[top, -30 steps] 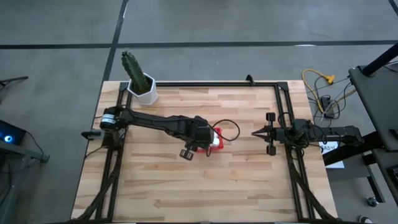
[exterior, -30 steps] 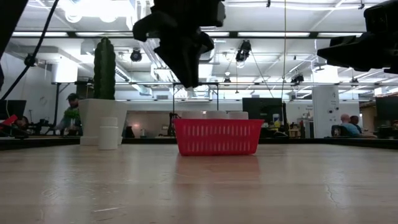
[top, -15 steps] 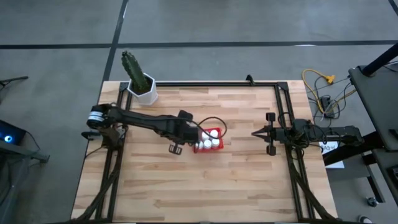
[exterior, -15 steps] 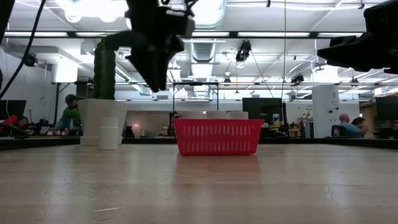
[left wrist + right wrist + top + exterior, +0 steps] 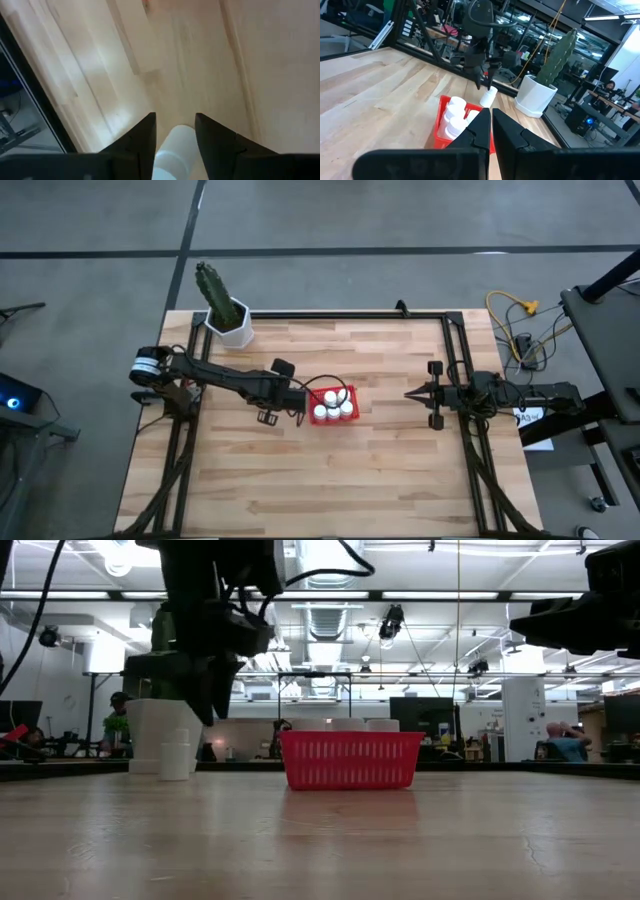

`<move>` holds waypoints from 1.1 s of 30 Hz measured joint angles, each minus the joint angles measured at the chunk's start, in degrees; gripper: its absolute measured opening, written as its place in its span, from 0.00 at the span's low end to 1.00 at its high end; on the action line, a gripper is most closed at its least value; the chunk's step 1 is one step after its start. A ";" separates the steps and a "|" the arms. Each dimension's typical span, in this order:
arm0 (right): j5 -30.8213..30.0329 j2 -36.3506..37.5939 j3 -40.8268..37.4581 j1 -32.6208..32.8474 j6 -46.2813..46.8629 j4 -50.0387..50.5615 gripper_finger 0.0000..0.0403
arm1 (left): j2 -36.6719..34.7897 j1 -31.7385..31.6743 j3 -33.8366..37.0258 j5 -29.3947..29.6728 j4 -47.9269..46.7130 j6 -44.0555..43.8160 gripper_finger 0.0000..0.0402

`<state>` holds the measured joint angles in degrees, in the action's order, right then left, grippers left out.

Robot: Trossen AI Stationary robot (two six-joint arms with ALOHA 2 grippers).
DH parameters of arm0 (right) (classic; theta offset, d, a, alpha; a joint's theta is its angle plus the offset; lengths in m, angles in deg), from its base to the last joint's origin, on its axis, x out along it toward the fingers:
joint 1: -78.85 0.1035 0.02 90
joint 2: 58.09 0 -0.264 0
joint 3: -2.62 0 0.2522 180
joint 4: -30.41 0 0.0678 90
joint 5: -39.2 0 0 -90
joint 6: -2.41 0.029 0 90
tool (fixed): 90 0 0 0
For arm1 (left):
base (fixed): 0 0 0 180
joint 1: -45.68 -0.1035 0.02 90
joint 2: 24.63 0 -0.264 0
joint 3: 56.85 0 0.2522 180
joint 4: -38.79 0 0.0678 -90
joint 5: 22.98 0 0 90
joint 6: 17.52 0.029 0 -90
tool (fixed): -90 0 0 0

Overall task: Pick and place pill bottles into a basket
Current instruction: Put the white pill bottle into the red bin

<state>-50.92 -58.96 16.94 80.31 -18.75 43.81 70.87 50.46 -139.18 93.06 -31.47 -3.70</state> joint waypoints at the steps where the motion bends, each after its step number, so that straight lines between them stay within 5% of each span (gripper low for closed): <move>1: 0.04 0.01 0.00 0.01 0.03 0.04 0.02 | 0.00 0.00 0.41 0.02 0.12 0.02 0.30; 9: 0.02 0.01 0.00 -0.01 0.00 0.00 0.02 | -0.15 -0.02 1.44 1.69 -0.26 -0.08 0.51; 13: 0.02 0.01 0.00 -0.01 0.00 0.00 0.02 | -2.03 -0.22 1.48 -2.28 -0.60 -0.30 0.57; 19: 0.00 -0.01 0.00 -0.01 0.06 -0.04 0.02 | -7.36 -1.26 2.68 -11.99 -0.56 1.46 0.59; 33: 0.05 0.01 0.00 -0.01 0.11 0.01 0.02 | -16.33 -10.84 9.83 -15.46 3.23 5.95 0.59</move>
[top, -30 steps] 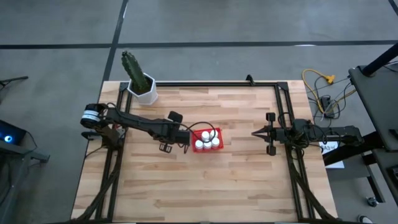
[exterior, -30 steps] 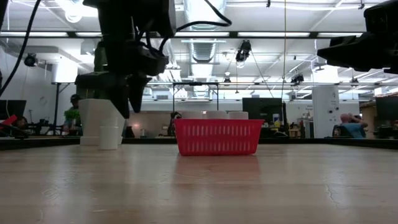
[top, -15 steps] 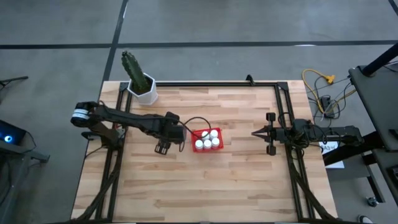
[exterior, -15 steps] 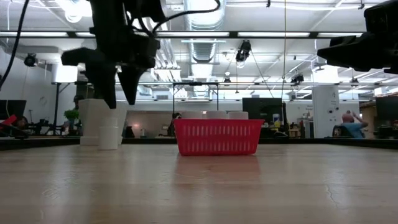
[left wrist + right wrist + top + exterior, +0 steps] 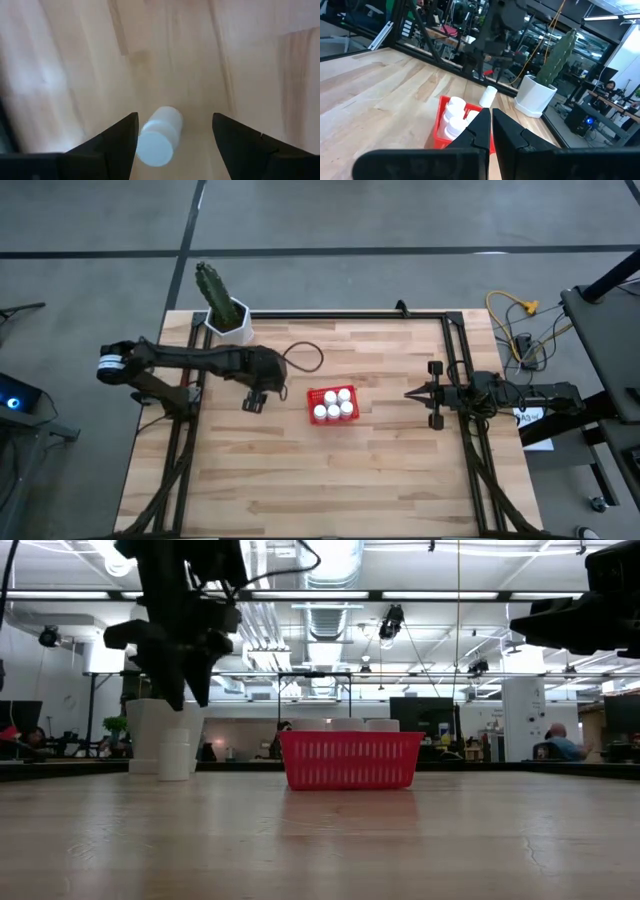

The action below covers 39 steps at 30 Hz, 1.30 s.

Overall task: Pick and place pill bottles into a basket
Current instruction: Put the white pill bottle into the red bin

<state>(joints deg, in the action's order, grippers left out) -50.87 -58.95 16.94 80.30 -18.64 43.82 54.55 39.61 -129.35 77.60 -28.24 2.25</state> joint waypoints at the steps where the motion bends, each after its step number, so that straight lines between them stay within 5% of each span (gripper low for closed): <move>1: -0.02 -0.01 0.00 0.00 -0.03 -0.03 0.02 | 0.00 -1.18 0.38 -1.93 0.28 0.26 0.59; 19: -0.03 0.00 0.00 0.02 -0.11 -0.01 0.02 | 0.59 -10.74 3.08 -8.69 4.47 3.50 0.59; 39: -0.02 -0.02 0.00 0.01 0.00 -0.01 0.02 | 0.55 -12.32 12.51 -8.83 11.06 3.26 0.59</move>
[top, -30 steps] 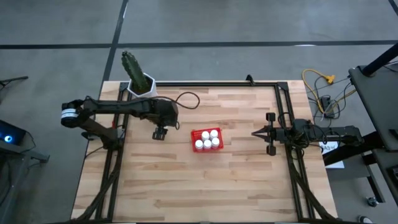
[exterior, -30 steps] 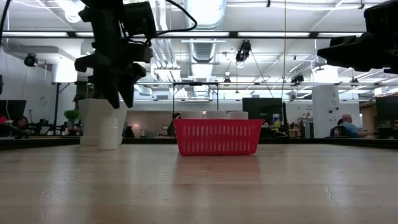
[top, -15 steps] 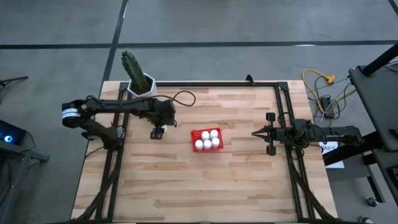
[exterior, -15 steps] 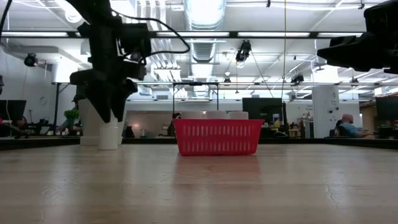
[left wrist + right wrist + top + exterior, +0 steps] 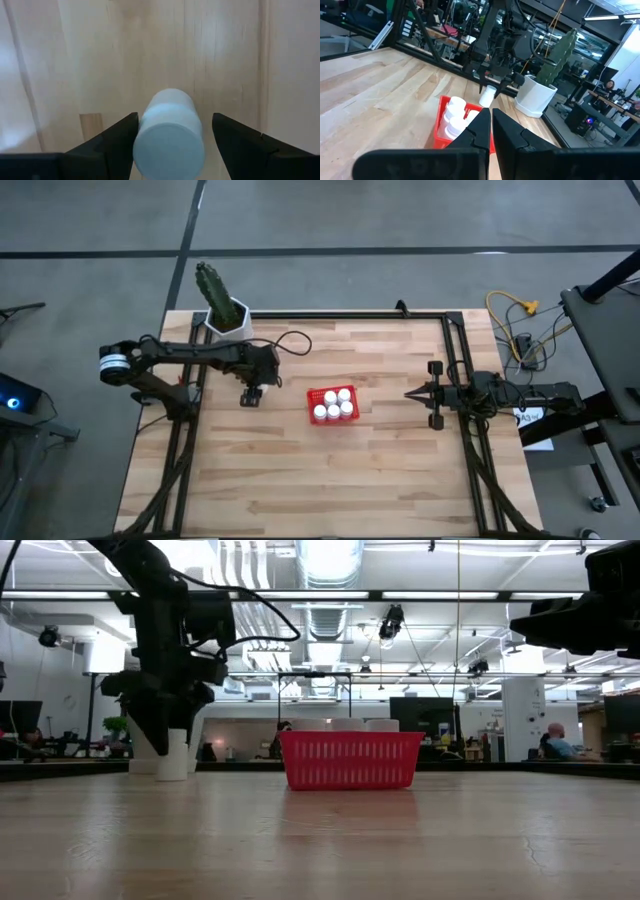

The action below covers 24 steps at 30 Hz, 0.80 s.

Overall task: Pick and place pill bottles into a basket
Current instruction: Put the white pill bottle into the red bin

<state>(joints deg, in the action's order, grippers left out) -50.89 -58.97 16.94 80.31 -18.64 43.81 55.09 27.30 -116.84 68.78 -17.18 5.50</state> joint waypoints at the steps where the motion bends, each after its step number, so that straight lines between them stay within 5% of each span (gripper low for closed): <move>1: -0.01 0.00 0.00 0.01 -0.01 0.00 0.02 | 0.00 -0.03 0.24 0.00 0.00 -0.02 0.59; 8: 0.01 0.00 0.00 0.00 -0.06 0.00 0.02 | -0.02 -0.03 0.55 0.05 1.29 -0.24 0.56; 18: 0.01 0.00 0.00 0.01 -0.01 0.00 0.02 | -0.26 -0.01 -0.06 0.10 1.37 -1.38 0.33; 24: 0.01 0.00 0.00 0.00 -0.10 0.00 0.02 | -0.04 0.01 -1.18 0.20 -1.54 -3.08 0.33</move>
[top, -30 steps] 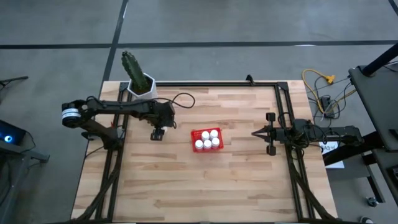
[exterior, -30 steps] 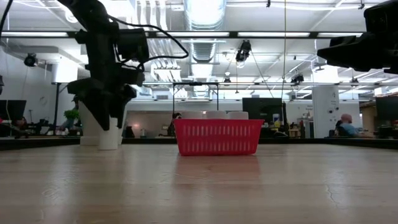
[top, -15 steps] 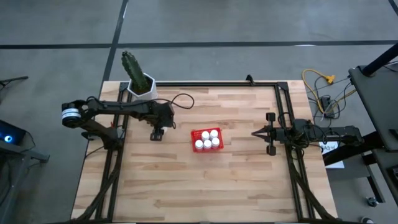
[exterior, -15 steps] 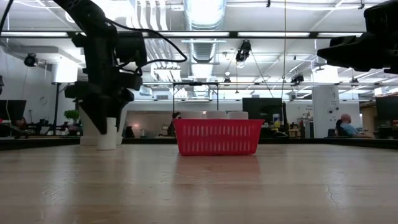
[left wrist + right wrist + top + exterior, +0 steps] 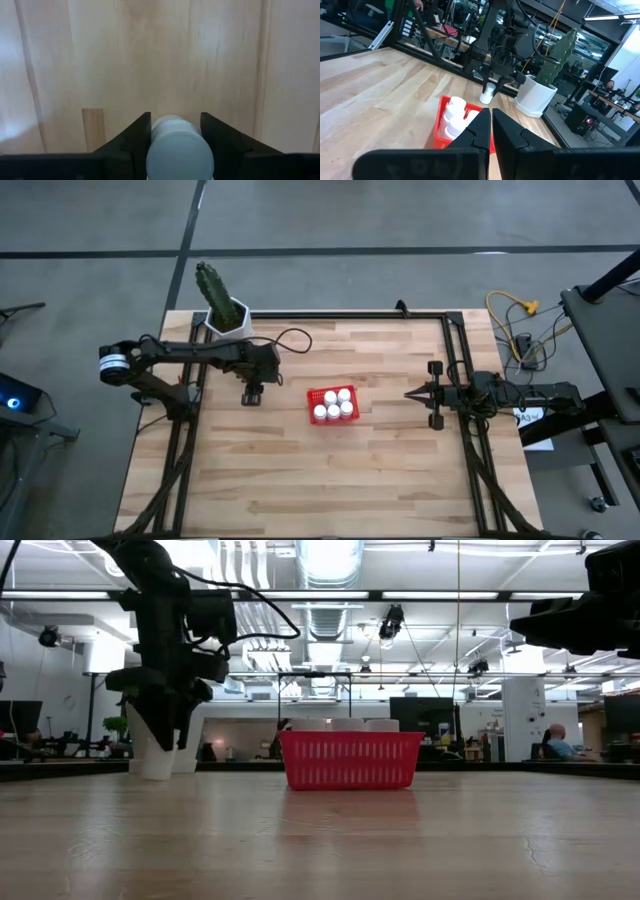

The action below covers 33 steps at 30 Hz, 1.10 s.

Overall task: Pick and place pill bottles into a basket
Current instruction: Put the white pill bottle into the red bin

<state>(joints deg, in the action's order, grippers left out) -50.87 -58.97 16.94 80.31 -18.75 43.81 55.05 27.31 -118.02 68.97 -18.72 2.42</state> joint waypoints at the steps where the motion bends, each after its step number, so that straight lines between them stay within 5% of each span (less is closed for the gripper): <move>1: 0.00 0.00 0.00 0.00 0.00 0.00 0.02 | 0.02 0.09 -0.41 -0.10 -0.28 -0.13 0.33; 13: 0.00 0.00 0.00 0.01 0.02 0.00 0.02 | 0.02 3.45 -6.54 -5.42 0.31 -2.46 0.33; 33: 0.00 -0.02 0.02 0.00 0.04 0.00 0.02 | 0.22 16.57 -16.79 -3.21 3.87 -7.41 0.33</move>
<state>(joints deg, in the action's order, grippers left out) -50.88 -58.99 16.96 80.32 -18.71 43.81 55.27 43.88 -134.81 65.76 -14.85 -4.99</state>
